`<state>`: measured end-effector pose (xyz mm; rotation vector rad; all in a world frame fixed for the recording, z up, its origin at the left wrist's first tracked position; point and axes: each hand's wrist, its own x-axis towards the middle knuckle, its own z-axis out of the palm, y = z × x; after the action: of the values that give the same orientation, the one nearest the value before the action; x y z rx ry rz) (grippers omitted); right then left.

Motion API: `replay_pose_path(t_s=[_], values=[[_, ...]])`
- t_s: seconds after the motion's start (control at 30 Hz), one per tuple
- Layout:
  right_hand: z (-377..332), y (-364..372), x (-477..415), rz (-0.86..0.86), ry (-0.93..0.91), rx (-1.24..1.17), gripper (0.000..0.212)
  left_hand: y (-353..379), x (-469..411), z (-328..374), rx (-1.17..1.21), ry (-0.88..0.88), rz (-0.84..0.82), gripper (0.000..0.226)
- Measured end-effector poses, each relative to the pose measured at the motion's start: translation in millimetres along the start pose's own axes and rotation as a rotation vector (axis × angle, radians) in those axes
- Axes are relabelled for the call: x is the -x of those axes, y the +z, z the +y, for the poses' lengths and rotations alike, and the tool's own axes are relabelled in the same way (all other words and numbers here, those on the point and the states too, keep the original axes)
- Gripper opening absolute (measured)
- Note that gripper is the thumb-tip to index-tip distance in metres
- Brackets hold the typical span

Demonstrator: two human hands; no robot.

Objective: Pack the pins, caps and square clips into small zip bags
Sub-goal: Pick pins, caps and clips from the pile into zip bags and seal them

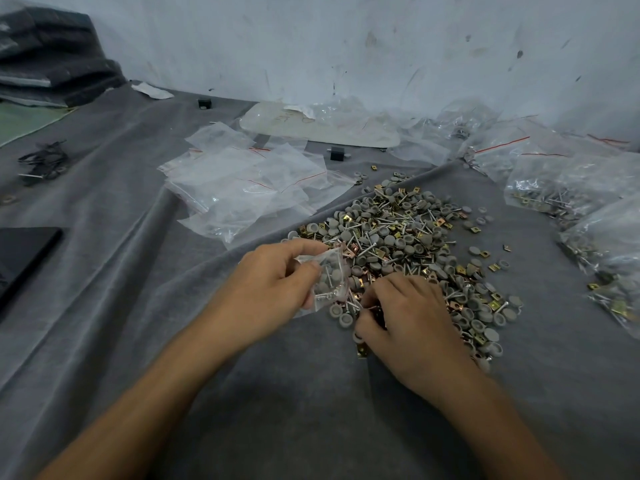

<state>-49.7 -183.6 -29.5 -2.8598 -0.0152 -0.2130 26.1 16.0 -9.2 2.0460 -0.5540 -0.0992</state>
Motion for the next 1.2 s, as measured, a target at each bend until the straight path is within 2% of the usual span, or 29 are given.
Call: replay_pose_path(t_s=[0.2,0.43,0.63,0.77,0.9,1.0,1.1,1.2], values=[[2.2,-3.5,0.3,0.213,0.015,-0.186,0.008,-2.6,0.3,0.2,0.01,-0.01,-0.005,0.029],[9.5,-5.5,-1.7,0.289,0.029,-0.33,0.003,-3.2,0.6,1.4,-0.007,-0.012,-0.004,0.029],[8.8,-11.0,-1.5,0.231,0.068,-0.628,0.013,-0.7,1.8,3.0,-0.004,-0.004,-0.003,0.028],[0.7,-15.9,-1.1,0.201,0.061,-0.887,0.011,4.6,2.2,3.1,-0.014,0.006,-0.012,0.025],[-6.1,-14.8,-0.4,0.097,0.058,-1.155,0.017,7.9,1.9,1.8,-0.039,0.005,-0.022,0.025],[-12.9,-8.4,-0.6,0.074,0.055,-1.217,0.017,9.8,2.0,2.2,-0.038,0.013,-0.02,0.026],[-17.2,-3.9,-0.7,0.045,0.057,-1.216,0.017,11.1,3.6,4.4,-0.033,0.01,-0.029,0.036],[-18.3,-3.3,-0.1,0.03,0.043,-1.213,0.018,11.7,3.2,3.6,-0.047,0.013,-0.036,0.03]])
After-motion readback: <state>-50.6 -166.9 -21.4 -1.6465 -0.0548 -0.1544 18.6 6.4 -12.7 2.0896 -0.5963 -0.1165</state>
